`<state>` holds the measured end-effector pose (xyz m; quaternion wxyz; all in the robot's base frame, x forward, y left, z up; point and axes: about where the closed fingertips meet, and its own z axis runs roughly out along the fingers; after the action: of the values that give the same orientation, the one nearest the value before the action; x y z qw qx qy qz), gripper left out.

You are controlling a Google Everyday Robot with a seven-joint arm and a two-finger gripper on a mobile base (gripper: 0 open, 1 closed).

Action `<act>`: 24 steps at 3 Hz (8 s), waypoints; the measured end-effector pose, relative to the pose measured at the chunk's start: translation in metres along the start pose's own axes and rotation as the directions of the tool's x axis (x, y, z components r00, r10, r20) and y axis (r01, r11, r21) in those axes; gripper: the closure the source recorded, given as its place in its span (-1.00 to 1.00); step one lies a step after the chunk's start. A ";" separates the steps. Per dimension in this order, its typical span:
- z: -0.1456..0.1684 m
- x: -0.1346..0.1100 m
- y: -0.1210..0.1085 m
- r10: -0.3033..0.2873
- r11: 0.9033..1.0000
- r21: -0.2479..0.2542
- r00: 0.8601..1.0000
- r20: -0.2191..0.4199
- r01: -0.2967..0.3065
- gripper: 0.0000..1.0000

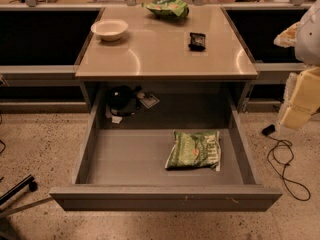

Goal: Pick green jalapeno chip bag from top drawer and place on counter

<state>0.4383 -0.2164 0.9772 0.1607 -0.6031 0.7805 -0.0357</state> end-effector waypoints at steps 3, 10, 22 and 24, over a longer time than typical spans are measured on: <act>0.073 0.018 -0.010 0.017 1.000 -0.009 0.996 0.092 -0.016 -1.00; 0.311 -0.045 -0.013 -0.009 0.999 -0.033 0.947 0.322 0.021 -1.00; 0.140 -0.162 -0.088 -0.193 0.975 -0.007 0.868 0.458 0.221 1.00; 0.133 -0.171 -0.099 -0.245 0.966 0.035 0.861 0.447 0.256 1.00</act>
Offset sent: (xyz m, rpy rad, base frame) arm 0.0187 -0.0073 -0.0494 0.0850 -0.0162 -0.0178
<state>0.6071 -0.0622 0.9117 0.3221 -0.6933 0.6379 0.0934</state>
